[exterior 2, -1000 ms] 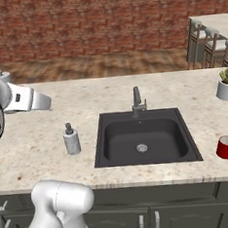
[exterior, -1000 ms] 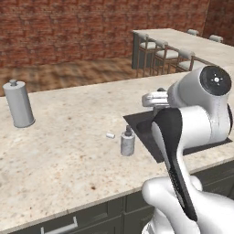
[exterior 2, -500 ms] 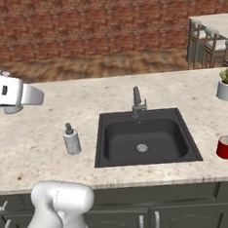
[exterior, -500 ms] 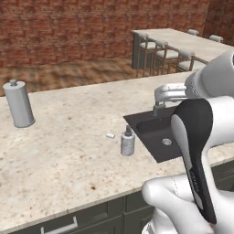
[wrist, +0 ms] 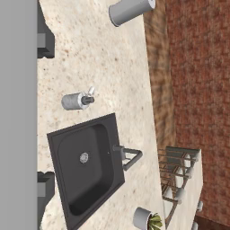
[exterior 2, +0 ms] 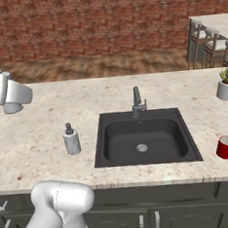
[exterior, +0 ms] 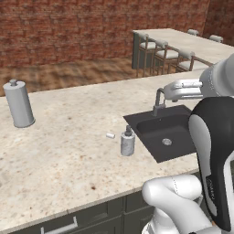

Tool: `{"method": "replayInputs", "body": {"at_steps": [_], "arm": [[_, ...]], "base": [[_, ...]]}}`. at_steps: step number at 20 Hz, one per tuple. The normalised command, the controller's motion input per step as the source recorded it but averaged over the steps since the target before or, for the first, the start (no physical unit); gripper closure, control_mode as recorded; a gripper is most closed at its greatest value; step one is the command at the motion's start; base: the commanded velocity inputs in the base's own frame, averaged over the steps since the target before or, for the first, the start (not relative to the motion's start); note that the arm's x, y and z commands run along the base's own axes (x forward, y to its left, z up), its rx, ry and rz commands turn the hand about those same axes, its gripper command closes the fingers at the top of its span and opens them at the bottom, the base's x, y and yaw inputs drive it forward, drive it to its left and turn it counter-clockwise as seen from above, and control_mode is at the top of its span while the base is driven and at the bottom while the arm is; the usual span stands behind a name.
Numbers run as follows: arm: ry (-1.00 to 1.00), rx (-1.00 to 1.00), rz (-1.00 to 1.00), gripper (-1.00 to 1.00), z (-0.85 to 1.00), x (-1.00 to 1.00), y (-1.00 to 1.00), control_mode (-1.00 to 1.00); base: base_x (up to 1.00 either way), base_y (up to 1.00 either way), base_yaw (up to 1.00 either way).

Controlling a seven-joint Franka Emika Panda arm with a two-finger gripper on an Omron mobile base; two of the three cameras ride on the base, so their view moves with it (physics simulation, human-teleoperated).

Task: Open the cabinet. Pick the soap dispenser and place it next to the sink. Then close the cabinet.

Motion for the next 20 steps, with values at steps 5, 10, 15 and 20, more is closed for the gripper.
{"method": "replayInputs", "body": {"at_steps": [5,10,15,20], "arm": [[0.0,0.0,0.0,-1.0,0.0,0.0,0.0,-1.0],[0.0,0.0,0.0,-1.0,0.0,0.0,0.0,-1.0],[0.0,0.0,0.0,-1.0,0.0,0.0,0.0,1.0],[0.0,0.0,0.0,-1.0,0.0,0.0,0.0,1.0]], "base": [[0.0,0.0,0.0],[0.0,0.0,0.0],[-0.49,-0.17,-0.29],[-0.55,-0.23,-0.89]]}}
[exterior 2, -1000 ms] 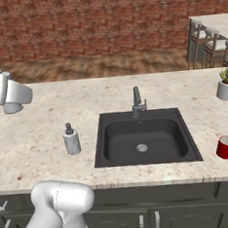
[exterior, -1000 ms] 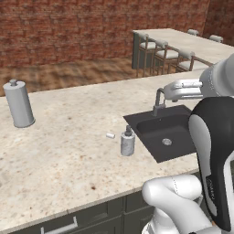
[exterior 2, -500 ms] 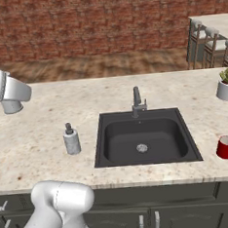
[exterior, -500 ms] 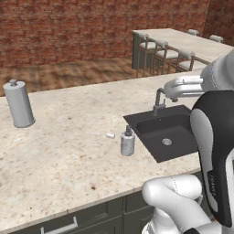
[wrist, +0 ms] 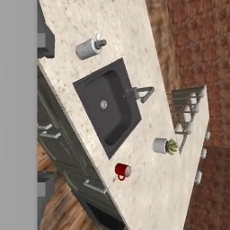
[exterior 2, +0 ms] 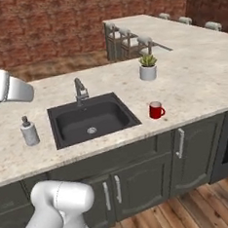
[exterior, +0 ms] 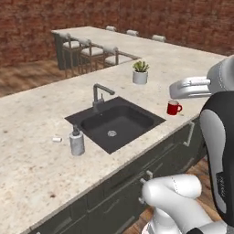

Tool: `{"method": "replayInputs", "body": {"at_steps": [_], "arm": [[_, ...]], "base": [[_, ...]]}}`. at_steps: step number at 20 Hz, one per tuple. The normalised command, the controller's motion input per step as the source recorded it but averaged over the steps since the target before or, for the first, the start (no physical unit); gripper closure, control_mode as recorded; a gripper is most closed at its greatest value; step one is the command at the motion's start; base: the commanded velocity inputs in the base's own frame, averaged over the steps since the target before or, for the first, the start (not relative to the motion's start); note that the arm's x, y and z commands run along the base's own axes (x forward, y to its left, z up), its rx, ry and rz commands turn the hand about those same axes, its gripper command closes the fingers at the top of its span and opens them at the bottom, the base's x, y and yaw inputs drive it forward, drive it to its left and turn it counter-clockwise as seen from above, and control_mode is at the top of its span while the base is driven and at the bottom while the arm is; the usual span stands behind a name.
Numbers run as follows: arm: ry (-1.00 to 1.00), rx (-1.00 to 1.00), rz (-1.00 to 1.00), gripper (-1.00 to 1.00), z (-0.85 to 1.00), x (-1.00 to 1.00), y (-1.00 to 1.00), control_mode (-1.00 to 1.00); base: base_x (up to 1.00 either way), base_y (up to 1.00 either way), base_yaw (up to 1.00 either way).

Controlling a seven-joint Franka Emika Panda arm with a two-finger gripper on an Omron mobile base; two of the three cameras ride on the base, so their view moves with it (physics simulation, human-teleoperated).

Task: Open the cabinet. Pick the soap dispenser and place it next to the sink. Then close the cabinet.

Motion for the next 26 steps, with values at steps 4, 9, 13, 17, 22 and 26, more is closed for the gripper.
{"method": "replayInputs", "body": {"at_steps": [4,9,13,17,22,26], "arm": [[0.0,0.0,0.0,-1.0,0.0,0.0,0.0,1.0],[0.0,0.0,0.0,-1.0,0.0,0.0,0.0,1.0],[0.0,0.0,0.0,-1.0,0.0,0.0,0.0,1.0],[0.0,0.0,0.0,-1.0,0.0,0.0,0.0,1.0],[0.0,0.0,0.0,-1.0,0.0,0.0,0.0,1.0],[0.0,0.0,0.0,-1.0,0.0,0.0,0.0,1.0]], "base": [[-0.21,-0.04,-0.6],[-0.18,-0.05,-0.77],[0.0,-0.13,-0.9],[0.0,0.0,-0.94],[0.0,0.0,-0.93],[0.0,0.0,-0.93]]}}
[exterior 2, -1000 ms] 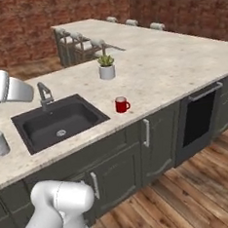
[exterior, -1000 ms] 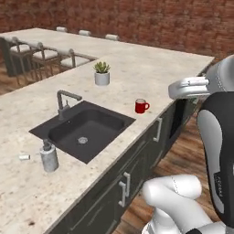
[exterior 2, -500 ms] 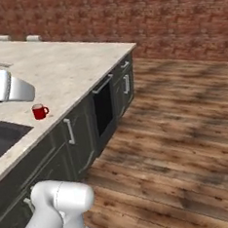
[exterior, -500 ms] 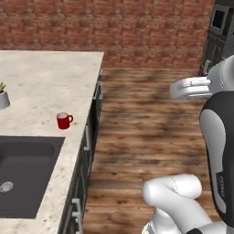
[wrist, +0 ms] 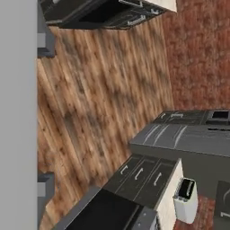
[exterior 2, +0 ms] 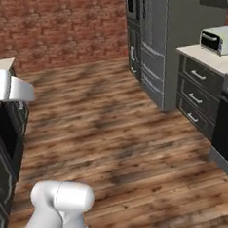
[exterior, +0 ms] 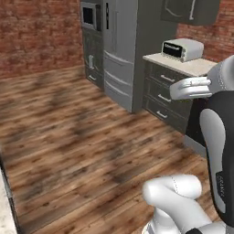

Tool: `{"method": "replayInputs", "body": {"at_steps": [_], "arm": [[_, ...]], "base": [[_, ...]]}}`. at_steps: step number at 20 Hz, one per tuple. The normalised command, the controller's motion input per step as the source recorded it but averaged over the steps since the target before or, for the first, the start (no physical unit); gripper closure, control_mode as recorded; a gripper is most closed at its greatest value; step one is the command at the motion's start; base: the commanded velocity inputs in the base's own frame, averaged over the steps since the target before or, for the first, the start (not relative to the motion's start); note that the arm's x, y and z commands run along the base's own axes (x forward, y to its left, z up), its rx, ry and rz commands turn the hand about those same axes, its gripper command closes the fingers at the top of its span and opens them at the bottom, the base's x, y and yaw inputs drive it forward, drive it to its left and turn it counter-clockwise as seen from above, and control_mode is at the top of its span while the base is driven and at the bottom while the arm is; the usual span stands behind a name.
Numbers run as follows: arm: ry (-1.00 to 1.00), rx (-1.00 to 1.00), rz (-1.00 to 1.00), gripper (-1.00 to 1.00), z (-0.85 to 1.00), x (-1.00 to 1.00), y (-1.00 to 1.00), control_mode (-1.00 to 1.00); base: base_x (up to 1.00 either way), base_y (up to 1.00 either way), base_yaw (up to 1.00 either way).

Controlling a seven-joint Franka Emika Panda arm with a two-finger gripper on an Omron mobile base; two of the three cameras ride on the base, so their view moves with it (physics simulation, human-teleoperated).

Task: Open the cabinet. Pick the soap dispenser and place it next to the sink. Then close the cabinet.

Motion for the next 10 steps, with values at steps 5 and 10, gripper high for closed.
{"method": "replayInputs", "body": {"at_steps": [5,10], "arm": [[0.0,0.0,0.0,-1.0,0.0,0.0,0.0,1.0],[0.0,0.0,0.0,-1.0,0.0,0.0,0.0,1.0]], "base": [[0.0,0.0,-0.9],[0.0,0.05,-0.85]]}}
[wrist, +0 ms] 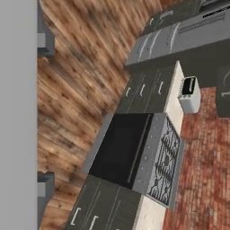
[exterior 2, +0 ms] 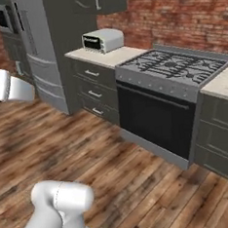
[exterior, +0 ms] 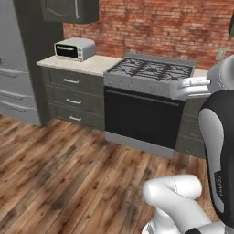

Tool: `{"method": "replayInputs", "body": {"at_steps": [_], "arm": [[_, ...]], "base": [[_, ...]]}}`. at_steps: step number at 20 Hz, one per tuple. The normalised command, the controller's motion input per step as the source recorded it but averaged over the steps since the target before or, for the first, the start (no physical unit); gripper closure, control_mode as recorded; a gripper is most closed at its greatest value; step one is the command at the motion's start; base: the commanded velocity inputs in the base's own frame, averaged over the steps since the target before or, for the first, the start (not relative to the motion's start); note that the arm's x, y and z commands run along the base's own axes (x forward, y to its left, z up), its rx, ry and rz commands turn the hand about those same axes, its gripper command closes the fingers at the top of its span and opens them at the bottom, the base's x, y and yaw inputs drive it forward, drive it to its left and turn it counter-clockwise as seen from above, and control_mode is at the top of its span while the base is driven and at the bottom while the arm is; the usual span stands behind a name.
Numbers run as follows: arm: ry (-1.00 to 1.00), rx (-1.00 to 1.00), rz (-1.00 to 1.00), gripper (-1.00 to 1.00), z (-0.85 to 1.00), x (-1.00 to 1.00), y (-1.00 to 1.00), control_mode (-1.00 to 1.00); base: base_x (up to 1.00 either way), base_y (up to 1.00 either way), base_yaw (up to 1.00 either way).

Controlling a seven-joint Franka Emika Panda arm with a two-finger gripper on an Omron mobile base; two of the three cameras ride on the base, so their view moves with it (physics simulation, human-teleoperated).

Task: Open the cabinet. Pick the soap dispenser and place it next to the sink. Then close the cabinet.

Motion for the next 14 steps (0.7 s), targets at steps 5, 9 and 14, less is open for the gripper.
{"method": "replayInputs", "body": {"at_steps": [5,9,14], "arm": [[0.0,0.0,0.0,-1.0,0.0,0.0,0.0,1.0],[0.0,0.0,0.0,-1.0,0.0,0.0,0.0,1.0],[0.0,0.0,0.0,-1.0,0.0,0.0,0.0,1.0]], "base": [[0.03,0.22,-0.66],[0.16,0.19,-0.55],[0.44,0.04,-0.36]]}}
